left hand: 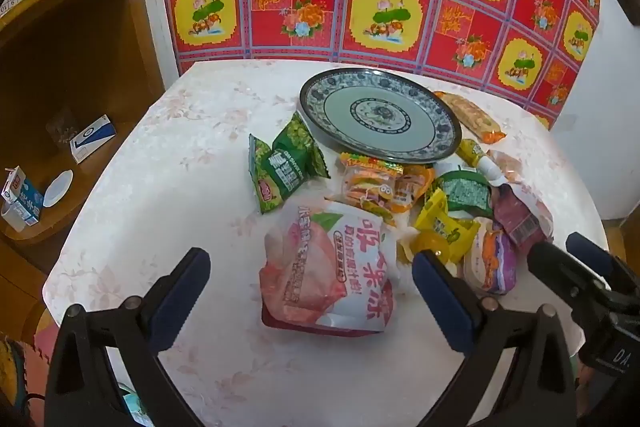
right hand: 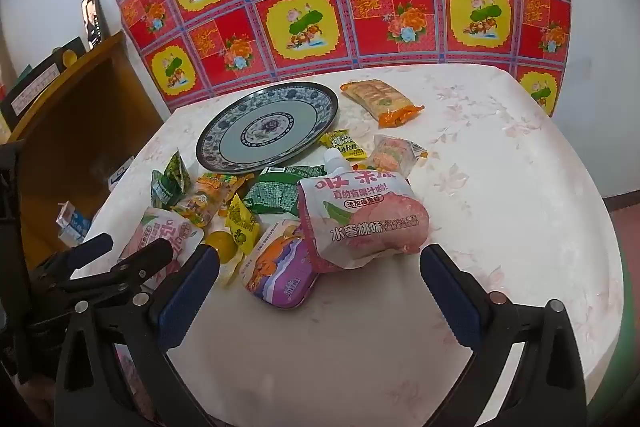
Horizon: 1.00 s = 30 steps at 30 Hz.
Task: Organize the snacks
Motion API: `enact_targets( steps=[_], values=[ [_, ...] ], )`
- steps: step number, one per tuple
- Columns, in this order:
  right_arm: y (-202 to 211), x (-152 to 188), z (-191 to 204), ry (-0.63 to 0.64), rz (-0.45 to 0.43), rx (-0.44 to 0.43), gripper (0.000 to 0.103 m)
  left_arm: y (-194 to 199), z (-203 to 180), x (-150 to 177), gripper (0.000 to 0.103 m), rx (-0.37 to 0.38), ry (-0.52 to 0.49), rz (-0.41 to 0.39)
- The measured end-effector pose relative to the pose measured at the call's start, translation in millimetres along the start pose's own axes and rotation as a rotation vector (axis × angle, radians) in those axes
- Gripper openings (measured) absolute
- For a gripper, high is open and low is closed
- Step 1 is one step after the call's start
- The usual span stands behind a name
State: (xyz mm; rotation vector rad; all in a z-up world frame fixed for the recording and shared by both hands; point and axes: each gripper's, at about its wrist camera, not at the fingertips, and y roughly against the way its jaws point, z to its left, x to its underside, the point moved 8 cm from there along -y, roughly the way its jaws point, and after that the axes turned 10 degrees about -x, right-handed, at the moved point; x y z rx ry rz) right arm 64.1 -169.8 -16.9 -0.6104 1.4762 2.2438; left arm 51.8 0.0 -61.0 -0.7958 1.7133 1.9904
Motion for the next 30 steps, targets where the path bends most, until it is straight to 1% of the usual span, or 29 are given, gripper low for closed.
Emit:
enact_targets(
  steps=[13,30],
  values=[
    [-0.7,0.6,1.7,-0.001,0.003,-0.007,0.102,0.6,0.4,-3.1,0.103,-0.003,0.004,0.009],
    [-2.1,1.4,-0.9,-0.002,0.009,-0.008,0.102,-0.8,-3.8,-1.2,0.103,0.001,-0.006,0.002]
  ],
)
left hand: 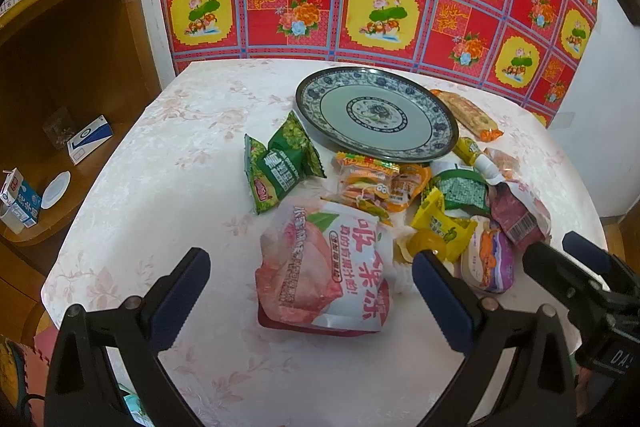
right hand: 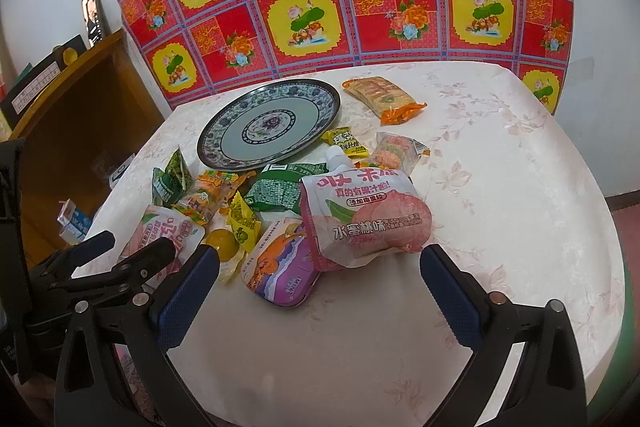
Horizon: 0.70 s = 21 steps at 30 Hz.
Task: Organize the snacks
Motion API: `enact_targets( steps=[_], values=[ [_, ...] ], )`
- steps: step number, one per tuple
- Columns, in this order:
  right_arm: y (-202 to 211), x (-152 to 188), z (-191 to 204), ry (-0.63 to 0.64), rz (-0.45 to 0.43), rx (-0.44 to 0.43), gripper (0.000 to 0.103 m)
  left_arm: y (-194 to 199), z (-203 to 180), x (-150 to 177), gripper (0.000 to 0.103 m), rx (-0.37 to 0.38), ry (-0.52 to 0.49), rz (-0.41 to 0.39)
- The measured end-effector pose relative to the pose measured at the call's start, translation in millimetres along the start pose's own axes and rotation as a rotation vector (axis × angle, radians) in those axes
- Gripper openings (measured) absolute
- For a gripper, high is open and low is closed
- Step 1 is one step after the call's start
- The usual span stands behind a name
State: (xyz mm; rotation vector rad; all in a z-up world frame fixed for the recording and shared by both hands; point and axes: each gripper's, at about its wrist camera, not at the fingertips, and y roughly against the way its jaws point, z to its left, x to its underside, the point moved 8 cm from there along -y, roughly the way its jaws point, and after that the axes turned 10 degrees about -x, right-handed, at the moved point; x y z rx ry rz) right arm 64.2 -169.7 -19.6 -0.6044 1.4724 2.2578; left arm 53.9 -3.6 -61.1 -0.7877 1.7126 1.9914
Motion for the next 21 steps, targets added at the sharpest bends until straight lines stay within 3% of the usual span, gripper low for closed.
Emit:
enact_targets(
  steps=[21],
  values=[
    [-1.7,0.6,-0.3,-0.004,0.006,0.0,0.103,-0.5,0.0,-0.1,0.103,0.001,0.002,0.001]
  ],
)
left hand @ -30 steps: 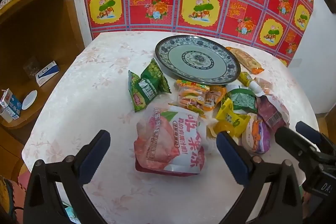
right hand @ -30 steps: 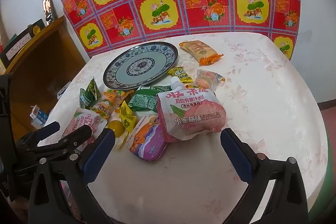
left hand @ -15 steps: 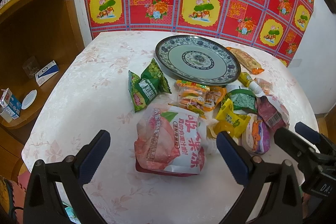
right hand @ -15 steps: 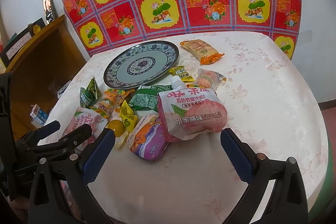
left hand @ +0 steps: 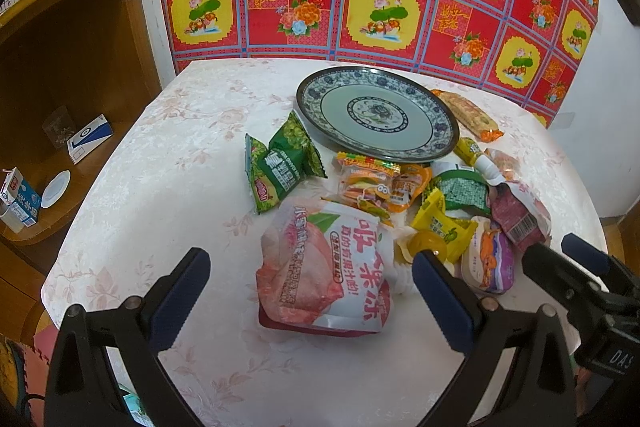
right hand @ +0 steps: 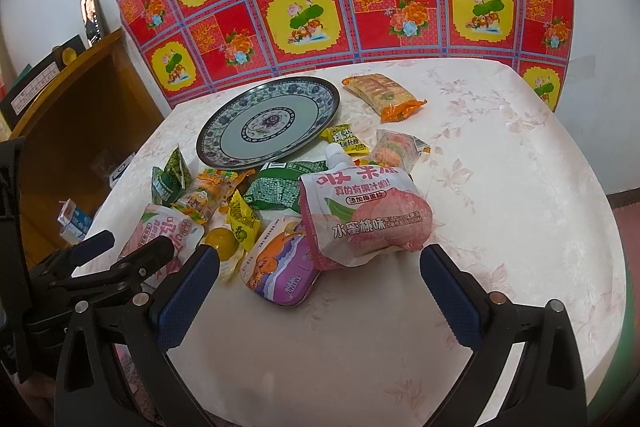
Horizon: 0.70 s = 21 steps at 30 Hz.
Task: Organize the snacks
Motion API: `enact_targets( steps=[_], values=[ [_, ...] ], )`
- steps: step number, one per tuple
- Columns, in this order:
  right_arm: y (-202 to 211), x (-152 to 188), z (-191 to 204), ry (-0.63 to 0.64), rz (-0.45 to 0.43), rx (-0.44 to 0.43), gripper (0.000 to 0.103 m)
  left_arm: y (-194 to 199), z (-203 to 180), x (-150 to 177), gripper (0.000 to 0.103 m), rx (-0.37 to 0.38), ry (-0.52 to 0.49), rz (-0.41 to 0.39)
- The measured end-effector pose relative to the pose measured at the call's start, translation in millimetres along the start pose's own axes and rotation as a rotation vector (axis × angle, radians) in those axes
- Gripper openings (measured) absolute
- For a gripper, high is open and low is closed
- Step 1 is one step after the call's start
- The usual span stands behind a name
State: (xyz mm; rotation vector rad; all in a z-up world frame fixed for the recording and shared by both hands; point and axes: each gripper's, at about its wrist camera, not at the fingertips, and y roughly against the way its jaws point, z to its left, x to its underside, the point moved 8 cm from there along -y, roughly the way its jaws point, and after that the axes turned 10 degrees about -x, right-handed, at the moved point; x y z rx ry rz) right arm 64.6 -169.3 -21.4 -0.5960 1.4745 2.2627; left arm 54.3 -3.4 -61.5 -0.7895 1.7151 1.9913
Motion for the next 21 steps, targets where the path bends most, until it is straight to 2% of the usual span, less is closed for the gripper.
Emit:
enact_targets(
  steps=[21],
  values=[
    [-0.9,1.6,-0.6,-0.004,0.002,-0.001,0.103,-0.3,0.7,0.3,0.103,0.001,-0.001,0.001]
  ],
)
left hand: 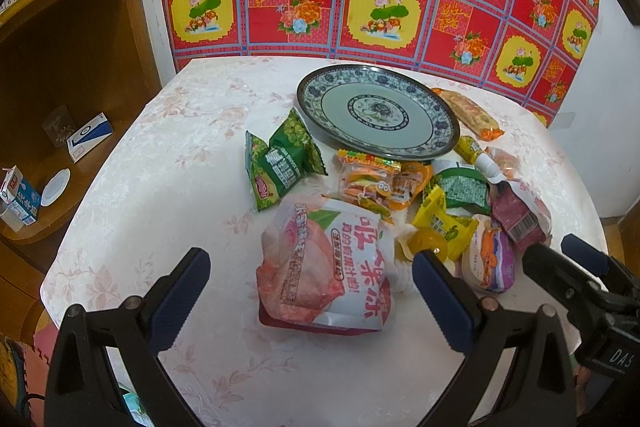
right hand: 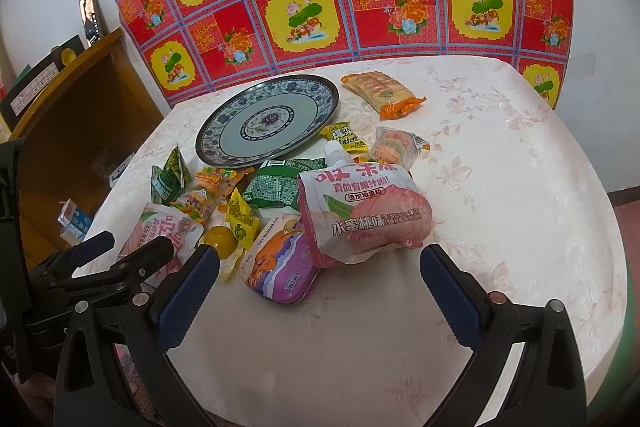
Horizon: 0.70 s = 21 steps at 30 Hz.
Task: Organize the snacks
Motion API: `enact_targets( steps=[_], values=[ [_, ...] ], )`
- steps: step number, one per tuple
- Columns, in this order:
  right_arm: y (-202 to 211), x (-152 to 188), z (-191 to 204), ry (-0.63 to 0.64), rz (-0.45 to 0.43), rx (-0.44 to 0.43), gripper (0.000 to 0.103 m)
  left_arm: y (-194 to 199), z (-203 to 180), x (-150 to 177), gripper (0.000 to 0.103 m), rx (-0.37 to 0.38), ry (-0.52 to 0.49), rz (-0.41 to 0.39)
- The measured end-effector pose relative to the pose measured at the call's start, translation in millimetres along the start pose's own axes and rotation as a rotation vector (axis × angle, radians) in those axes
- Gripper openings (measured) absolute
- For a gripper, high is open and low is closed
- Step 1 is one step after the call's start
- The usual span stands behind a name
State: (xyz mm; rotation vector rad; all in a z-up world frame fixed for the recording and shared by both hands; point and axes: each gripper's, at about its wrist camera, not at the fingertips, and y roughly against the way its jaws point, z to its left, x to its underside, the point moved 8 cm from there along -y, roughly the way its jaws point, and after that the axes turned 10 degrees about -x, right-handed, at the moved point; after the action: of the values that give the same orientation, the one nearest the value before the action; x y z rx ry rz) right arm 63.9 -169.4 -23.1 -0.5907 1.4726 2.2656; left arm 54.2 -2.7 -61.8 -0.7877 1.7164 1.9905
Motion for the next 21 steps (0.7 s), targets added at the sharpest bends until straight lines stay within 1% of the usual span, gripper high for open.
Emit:
enact_targets(
  steps=[21],
  values=[
    [-1.0,1.6,0.0,0.0,0.004,-0.002,0.103,-2.9,0.8,7.7,0.103,0.003,0.003,0.014]
  ],
)
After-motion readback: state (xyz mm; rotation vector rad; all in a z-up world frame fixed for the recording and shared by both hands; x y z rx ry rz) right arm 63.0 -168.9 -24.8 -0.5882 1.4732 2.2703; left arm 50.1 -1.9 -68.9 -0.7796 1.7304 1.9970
